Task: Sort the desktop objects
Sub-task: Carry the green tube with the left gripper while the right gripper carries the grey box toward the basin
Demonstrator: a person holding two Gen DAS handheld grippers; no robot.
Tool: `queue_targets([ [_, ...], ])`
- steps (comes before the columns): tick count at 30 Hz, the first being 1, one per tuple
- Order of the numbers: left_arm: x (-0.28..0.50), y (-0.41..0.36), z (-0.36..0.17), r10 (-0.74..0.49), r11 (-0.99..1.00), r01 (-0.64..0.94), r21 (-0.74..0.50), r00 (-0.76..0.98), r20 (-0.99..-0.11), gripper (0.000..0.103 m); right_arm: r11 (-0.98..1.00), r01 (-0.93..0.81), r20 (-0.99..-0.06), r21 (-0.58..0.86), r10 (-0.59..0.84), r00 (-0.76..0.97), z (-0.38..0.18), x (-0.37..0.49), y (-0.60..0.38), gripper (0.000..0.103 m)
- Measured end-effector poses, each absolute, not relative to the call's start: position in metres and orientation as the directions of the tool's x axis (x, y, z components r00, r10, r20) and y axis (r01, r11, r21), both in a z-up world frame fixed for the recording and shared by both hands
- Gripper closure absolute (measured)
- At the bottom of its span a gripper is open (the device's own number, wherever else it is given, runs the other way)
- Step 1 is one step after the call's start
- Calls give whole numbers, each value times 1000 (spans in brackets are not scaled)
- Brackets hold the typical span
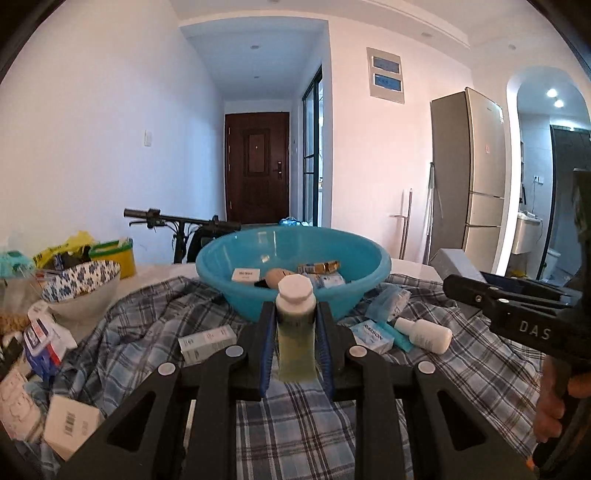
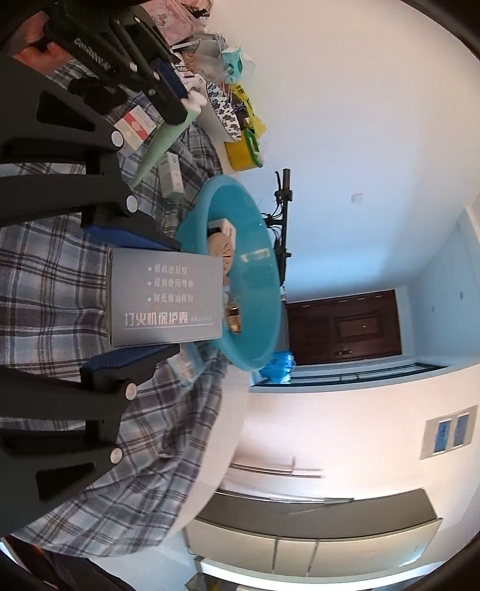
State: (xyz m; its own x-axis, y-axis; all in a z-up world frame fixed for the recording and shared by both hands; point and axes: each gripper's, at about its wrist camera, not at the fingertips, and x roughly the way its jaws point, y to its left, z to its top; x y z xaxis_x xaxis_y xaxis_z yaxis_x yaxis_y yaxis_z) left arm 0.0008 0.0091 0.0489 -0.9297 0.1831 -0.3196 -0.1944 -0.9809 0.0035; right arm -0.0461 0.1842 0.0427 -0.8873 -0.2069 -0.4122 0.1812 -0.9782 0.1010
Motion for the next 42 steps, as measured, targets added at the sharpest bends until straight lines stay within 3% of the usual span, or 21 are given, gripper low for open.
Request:
queue_targets([
  [16, -22, 23, 109, 235, -971, -241, -10, -938, -256, 80, -979, 188, -303, 73, -201, -932, 95, -50, 177, 57],
  [30, -45, 28, 185, 232, -969, -242, 48, -959, -164, 80, -984, 175, -129, 31, -178, -976, 185, -56, 172, 57],
  [35, -58, 19, 221, 242, -969, -245, 13, -962, -129, 80, -979, 203, -59, 17, -204, -977, 227, -60, 164, 57],
  [42, -65, 15, 246, 277, -961, -275, -31, -959, -62, 80, -973, 226, -5, 46, -226, -974, 241, -62, 158, 57],
])
